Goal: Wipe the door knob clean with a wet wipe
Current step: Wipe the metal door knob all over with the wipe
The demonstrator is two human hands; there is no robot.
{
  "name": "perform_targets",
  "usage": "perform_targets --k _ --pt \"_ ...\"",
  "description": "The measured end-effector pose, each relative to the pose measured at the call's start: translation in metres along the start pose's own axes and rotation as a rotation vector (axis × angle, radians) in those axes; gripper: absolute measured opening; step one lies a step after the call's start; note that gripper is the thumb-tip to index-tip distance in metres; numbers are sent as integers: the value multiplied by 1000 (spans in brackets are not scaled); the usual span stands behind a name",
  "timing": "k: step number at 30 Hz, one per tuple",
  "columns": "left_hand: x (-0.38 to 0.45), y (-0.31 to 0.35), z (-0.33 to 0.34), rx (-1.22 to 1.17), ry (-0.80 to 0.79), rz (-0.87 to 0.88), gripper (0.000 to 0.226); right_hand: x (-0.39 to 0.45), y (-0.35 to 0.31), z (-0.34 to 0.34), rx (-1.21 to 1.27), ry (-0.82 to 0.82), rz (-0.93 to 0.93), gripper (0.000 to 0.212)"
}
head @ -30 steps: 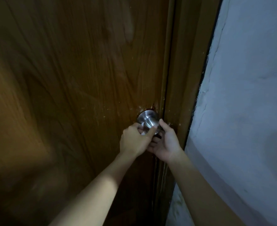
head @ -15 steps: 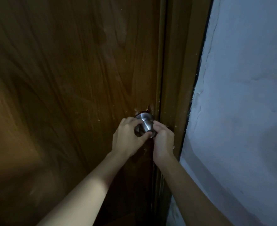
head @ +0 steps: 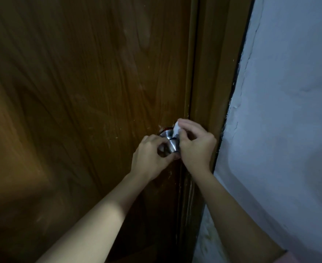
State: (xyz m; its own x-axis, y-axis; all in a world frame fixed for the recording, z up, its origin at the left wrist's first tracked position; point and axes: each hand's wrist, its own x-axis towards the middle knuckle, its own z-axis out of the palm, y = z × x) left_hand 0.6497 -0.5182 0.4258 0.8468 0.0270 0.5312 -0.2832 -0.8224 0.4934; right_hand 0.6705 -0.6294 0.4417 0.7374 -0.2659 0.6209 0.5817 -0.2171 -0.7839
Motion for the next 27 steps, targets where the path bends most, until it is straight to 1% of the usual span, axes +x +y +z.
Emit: perform_targets --k 1,2,3,5,6,7,8,10,14,15,16,17,18,20,21,23,25,27 --pt "0 0 0 -1 -11 -4 36 1 -1 -4 -19 60 -46 23" --pt "1 0 0 -5 -16 -9 38 1 0 -8 -54 87 -106 24" --pt "1 0 0 -14 -11 -14 39 -2 2 -11 -106 61 -185 25" --pt "0 0 1 -36 -2 -23 42 -12 12 -13 -242 -124 -363 27" --pt "0 0 2 -39 -6 -29 42 -20 19 -12 -302 -211 -412 29" --pt "-1 0 2 -38 -13 -32 41 -28 26 -12 -340 -251 -418 30" --pt "-2 0 3 -39 -20 -33 41 -34 33 -13 -349 -247 -394 32" --pt "-2 -1 2 -54 -12 -30 43 -40 40 -16 -334 -179 -320 32" --pt "-2 -2 4 -59 2 -42 49 -39 40 -22 -403 -145 -94 26" --pt "-2 -3 4 -58 1 -43 49 -39 37 -22 -389 -107 -76 25" --pt "-2 -2 5 -60 1 -43 49 -38 32 -21 -359 -70 -100 27" --pt "-2 -3 5 -65 -2 -42 48 -37 27 -19 -326 -69 -156 28" --pt "-1 -3 4 -73 -11 -40 46 -35 23 -16 -312 -129 -227 29" --pt "-1 -3 2 -74 -45 -27 41 -35 23 -12 -358 -326 -359 29" --pt "0 -4 1 -68 -63 -14 40 -34 26 -11 -387 -380 -382 31" --pt "1 -7 -1 -56 -92 4 43 -32 32 -12 -382 -384 -307 32" --pt "2 -8 -2 -47 -110 -2 48 -31 31 -16 -333 -331 -189 32" --pt "3 -8 -2 -44 -101 -11 50 -30 28 -17 -276 -327 -13 33"
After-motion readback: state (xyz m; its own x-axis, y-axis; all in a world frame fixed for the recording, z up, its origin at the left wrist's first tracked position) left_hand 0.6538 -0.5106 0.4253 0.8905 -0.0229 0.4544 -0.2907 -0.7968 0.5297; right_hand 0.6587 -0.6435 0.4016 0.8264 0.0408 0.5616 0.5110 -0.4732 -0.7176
